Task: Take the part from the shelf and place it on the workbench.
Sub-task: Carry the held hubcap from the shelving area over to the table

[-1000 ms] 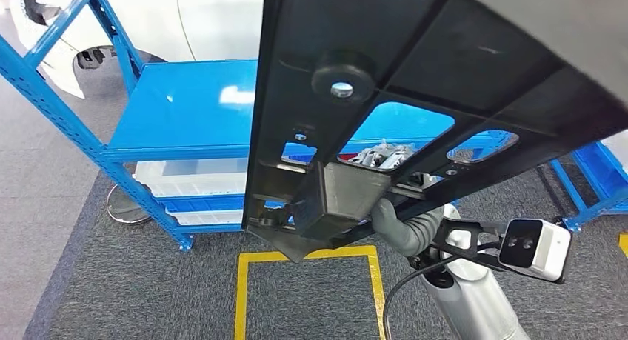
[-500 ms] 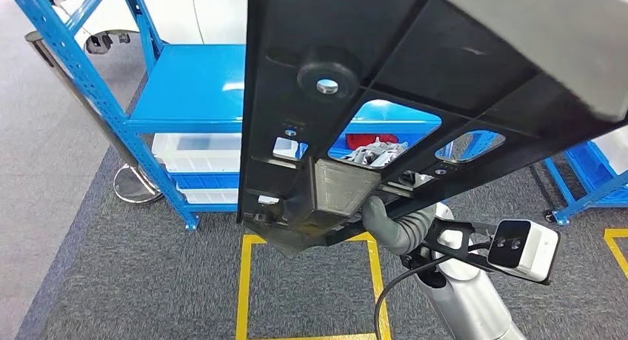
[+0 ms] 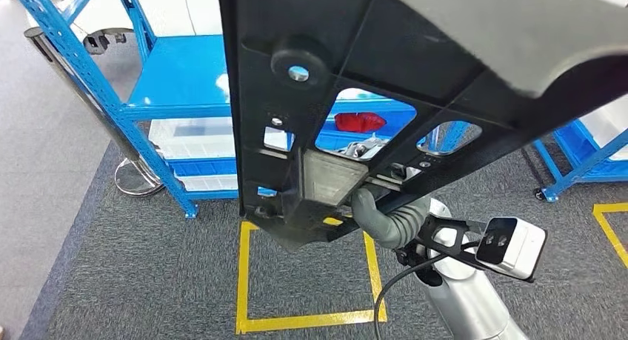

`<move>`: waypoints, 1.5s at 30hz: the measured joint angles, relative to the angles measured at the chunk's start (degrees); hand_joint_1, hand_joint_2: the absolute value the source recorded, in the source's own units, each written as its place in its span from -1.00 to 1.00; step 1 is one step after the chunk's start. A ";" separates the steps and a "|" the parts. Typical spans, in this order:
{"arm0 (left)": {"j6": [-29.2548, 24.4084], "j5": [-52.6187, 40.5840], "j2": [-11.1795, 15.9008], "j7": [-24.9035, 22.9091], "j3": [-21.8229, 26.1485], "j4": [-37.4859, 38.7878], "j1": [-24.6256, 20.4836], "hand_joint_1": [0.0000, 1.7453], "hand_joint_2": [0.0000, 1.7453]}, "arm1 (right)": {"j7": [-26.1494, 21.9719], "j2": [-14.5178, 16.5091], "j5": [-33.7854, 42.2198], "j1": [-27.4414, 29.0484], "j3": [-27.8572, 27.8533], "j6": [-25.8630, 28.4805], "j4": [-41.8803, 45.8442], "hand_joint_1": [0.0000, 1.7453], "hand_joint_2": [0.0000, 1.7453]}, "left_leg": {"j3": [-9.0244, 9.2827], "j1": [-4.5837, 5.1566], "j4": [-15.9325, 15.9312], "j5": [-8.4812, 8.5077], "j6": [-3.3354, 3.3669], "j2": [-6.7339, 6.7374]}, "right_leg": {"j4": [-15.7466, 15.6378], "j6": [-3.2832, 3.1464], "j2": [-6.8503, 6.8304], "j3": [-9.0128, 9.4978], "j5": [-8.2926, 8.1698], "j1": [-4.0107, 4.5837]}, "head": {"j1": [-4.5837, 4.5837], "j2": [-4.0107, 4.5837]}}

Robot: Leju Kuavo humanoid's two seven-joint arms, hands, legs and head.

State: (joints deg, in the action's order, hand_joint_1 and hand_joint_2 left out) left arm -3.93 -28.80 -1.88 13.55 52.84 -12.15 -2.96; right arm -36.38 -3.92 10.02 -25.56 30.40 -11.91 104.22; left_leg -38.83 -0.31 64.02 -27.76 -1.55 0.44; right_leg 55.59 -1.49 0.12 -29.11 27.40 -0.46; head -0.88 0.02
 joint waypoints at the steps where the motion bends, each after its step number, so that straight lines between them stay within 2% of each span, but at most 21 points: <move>1: 0.08 -0.45 -0.02 -0.26 -0.01 0.00 0.01 -1.00 1.00 | 0.06 -0.07 -0.41 0.05 0.03 0.45 0.01 1.00 1.00 | -1.26 -0.15 3.96 -2.42 -0.27 -0.01 | 0.03 -0.07 0.23 -0.55 -0.41 0.00 | -0.12 0.00; 2: 0.12 -1.00 -0.02 -0.46 -0.04 0.00 0.01 -1.00 1.00 | 0.07 -0.19 -0.95 0.25 0.08 0.93 0.02 1.00 1.00 | -2.18 -0.30 7.39 -3.95 -0.53 0.00 | 0.10 -0.01 0.51 -1.06 -0.78 -0.01 | -0.13 0.00; 4: 0.15 -2.05 -0.02 -0.65 -0.14 0.00 0.03 -1.00 1.00 | 0.07 -0.57 -2.12 0.81 0.21 1.87 0.09 1.00 1.00 | -1.28 -0.59 8.78 -3.71 -0.86 -0.03 | 0.33 0.29 1.21 -1.90 -1.34 -0.11 | -0.15 0.00; 8: 0.45 -4.06 -0.02 -0.67 -0.63 0.00 0.07 -1.00 1.00 | 0.02 -1.39 -4.31 1.26 0.52 3.66 0.57 1.00 1.00 | 7.95 -1.21 -5.09 0.35 -0.78 -2.83 | 1.37 1.26 2.88 -3.14 -1.78 -0.32 | -0.13 -0.01; 10: 0.39 -5.18 -0.03 -0.62 -1.25 0.00 0.14 -1.00 1.00 | 0.15 -1.75 -4.87 1.22 0.71 4.30 0.75 1.00 1.00 | 8.81 -1.11 -6.84 0.14 -0.27 -3.41 | 1.62 2.03 3.82 -3.72 -2.16 -0.29 | -0.08 -0.01; 12: -0.09 -5.82 -0.10 -0.32 -1.75 0.00 0.08 -1.00 1.00 | 0.69 -2.08 -4.83 0.92 1.07 4.62 0.78 1.00 1.00 | 8.58 -1.15 -7.10 0.40 0.55 -2.43 | 1.83 2.71 4.25 -4.19 -2.27 -0.36 | -0.07 -0.01; 14: -0.82 -5.71 -0.21 0.34 -1.94 0.00 -0.02 -1.00 1.00 | 1.58 -2.27 -4.19 -0.09 1.80 4.80 0.72 1.00 1.00 | 8.33 -1.21 -7.43 0.87 1.45 -1.27 | 5.07 3.12 2.66 -5.89 -0.17 -0.38 | 0.22 -0.01; 16: -1.50 -5.09 -0.25 1.18 -1.91 0.00 0.03 -1.00 1.00 | 2.84 -2.33 -2.78 -1.94 3.09 5.36 0.55 1.00 1.00 | 7.91 -0.98 -7.44 1.11 1.97 -0.01 | 12.70 3.33 0.81 -9.44 3.80 -0.37 | 0.53 -0.01; 18: -1.75 -4.42 -0.26 1.77 -1.67 0.00 0.08 -1.00 1.00 | 4.46 -2.33 -0.69 -4.10 4.69 6.66 0.36 1.00 1.00 | 7.55 -0.75 -7.32 1.21 2.12 1.25 | 18.65 3.42 0.41 -12.02 5.71 -0.39 | 0.56 -0.01; 20: -1.75 -4.08 -0.30 1.92 -1.43 0.00 -0.07 -1.00 1.00 | 5.77 -2.33 1.18 -6.31 6.11 8.13 0.29 1.00 1.00 | 7.43 -0.64 -7.14 1.21 2.10 2.30 | 16.07 3.20 0.00 -10.23 3.44 -0.34 | 0.56 -0.02; 22: -1.97 -4.05 -0.36 1.80 -1.33 0.00 -0.30 -1.00 1.00 | 6.39 -2.36 2.39 -8.39 7.20 9.41 0.37 1.00 1.00 | 7.48 -0.43 -6.92 1.13 1.91 3.08 | 7.83 2.56 -1.99 -5.72 -0.04 0.06 | 0.56 -0.01; 25: -2.67 -3.87 -0.45 1.37 -0.97 0.00 -0.45 -1.00 1.00 | 6.36 -2.61 3.70 -10.17 8.50 10.84 0.90 1.00 1.00 | 7.24 0.01 -6.69 1.14 1.18 4.18 | 2.32 1.63 -4.01 -3.44 -0.98 0.86 | 0.55 -0.02; 27: -2.83 -3.33 -0.45 1.27 -0.50 0.00 -0.54 -1.00 1.00 | 5.98 -3.02 4.51 -10.25 9.09 11.22 1.50 1.00 1.00 | 7.21 0.05 -6.64 0.96 0.64 4.89 | 1.92 1.04 -2.95 -3.70 -1.32 0.65 | 0.55 -0.01; 29: -2.22 -2.69 -0.45 1.47 0.14 0.00 -0.60 -1.00 1.00 | 5.30 -3.27 5.46 -10.23 9.51 11.07 1.92 1.00 1.00 | 6.22 -0.11 -4.28 -0.89 0.12 3.34 | 1.40 0.35 -1.90 -3.64 -1.80 0.27 | 0.50 -0.01; 32: -1.29 -2.93 -0.27 1.51 0.90 0.00 -0.41 -1.00 1.00 | 4.28 -3.41 7.19 -10.22 9.86 10.76 2.05 1.00 1.00 | 1.15 -0.38 6.83 -6.16 -0.43 0.45 | 1.29 -0.08 -0.11 -3.79 -2.11 0.17 | 0.49 0.00; 34: -1.36 -3.96 0.01 1.06 1.09 0.00 -0.33 -1.00 1.00 | 4.02 -3.55 8.61 -10.22 9.89 10.59 2.05 1.00 1.00 | -0.57 -0.44 10.23 -6.27 -0.62 0.13 | 1.50 -0.10 1.26 -3.87 -2.13 0.16 | 0.50 0.00; 36: -2.09 -4.75 0.39 0.41 1.09 0.00 -0.38 -1.00 1.00 | 4.14 -3.63 9.97 -10.29 9.67 10.12 2.21 1.00 1.00 | 1.85 -0.65 4.73 -2.28 -0.60 -0.43 | 1.81 0.07 2.66 -3.81 -2.02 0.10 | 0.49 -0.01; 38: -2.93 -5.24 0.76 -0.25 1.10 0.00 -0.39 -1.00 1.00 | 4.45 -3.64 10.90 -10.42 9.32 9.46 2.61 1.00 1.00 | 5.23 -0.96 -2.78 0.77 -0.39 -2.39 | 2.32 0.53 3.97 -4.04 -1.86 0.19 | 0.52 -0.01; 40: -3.37 -5.73 1.02 -0.73 1.11 0.00 -0.40 -1.00 1.00 | 4.72 -3.64 11.21 -10.42 8.97 8.88 3.10 1.00 1.00 | 6.39 -1.01 -5.56 0.98 -0.01 -3.52 | 2.68 1.22 4.98 -4.69 -1.98 0.22 | 0.55 -0.01; 42: -3.34 -6.17 1.17 -1.07 1.12 0.00 -0.49 -1.00 1.00 | 4.93 -3.67 11.11 -10.26 8.60 8.41 3.56 1.00 1.00 | 6.39 -1.05 -5.88 1.10 0.61 -2.69 | 2.75 1.95 5.60 -5.17 -2.14 0.08 | 0.53 -0.01; 45: -2.35 -6.23 1.24 -1.21 1.13 0.00 -0.58 -1.00 1.00 | 5.09 -3.69 10.57 -10.17 8.19 7.69 4.18 1.00 1.00 | 6.50 -1.23 -6.50 1.53 1.66 -1.06 | 7.24 2.80 2.73 -7.28 0.72 0.11 | 1.06 -0.01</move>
State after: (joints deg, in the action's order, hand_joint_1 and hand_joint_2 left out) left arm -6.28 -35.03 -0.65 12.34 53.97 -12.15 -3.54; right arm -31.29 -7.61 20.60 -35.74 38.58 -4.22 108.41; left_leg -32.33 -1.54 57.52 -26.22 0.12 -0.62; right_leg 62.83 1.31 2.85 -36.40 28.13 -0.35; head 0.17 0.01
